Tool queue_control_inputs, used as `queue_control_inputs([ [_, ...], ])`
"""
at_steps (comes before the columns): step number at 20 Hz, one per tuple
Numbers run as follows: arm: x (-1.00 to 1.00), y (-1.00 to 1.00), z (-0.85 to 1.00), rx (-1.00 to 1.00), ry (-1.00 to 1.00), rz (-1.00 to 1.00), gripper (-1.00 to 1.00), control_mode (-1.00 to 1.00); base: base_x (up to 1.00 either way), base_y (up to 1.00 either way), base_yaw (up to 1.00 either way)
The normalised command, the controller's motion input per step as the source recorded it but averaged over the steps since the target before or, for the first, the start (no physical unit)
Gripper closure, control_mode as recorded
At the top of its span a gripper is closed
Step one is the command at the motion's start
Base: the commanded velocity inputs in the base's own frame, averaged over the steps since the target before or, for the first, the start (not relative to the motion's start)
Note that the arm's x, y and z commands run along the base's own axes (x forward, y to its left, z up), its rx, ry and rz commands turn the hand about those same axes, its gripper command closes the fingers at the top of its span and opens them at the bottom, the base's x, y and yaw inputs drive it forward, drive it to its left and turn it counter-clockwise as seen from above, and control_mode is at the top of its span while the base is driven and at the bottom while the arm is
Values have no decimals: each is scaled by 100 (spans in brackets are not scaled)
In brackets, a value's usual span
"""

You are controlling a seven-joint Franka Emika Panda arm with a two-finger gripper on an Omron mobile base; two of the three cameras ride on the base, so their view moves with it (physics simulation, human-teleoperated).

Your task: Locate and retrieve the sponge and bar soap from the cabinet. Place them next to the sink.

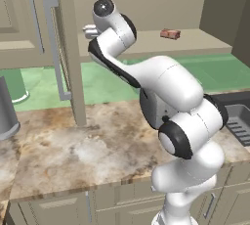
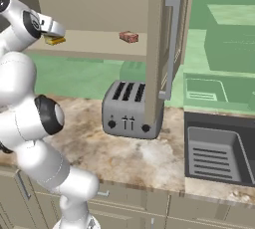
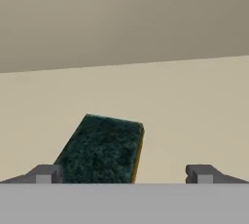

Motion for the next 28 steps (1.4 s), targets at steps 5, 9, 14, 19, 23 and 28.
queue_control_inputs([
  [5, 6, 15, 0, 0, 2, -12, -100, -100, 0, 0, 0],
  [9, 4, 19, 0, 0, 0, -11, -100, -100, 0, 0, 0],
  [14, 4, 9, 0, 1, 0, -7, -100, -100, 0, 0, 0],
  [19, 6, -2, -2, 2, 0, -5, -100, -100, 0, 0, 0],
  [23, 13, -2, -6, 1, 0, -2, -100, -100, 0, 0, 0],
  [28, 8, -1, -17, 1, 1, -3, -100, -100, 0, 0, 0],
])
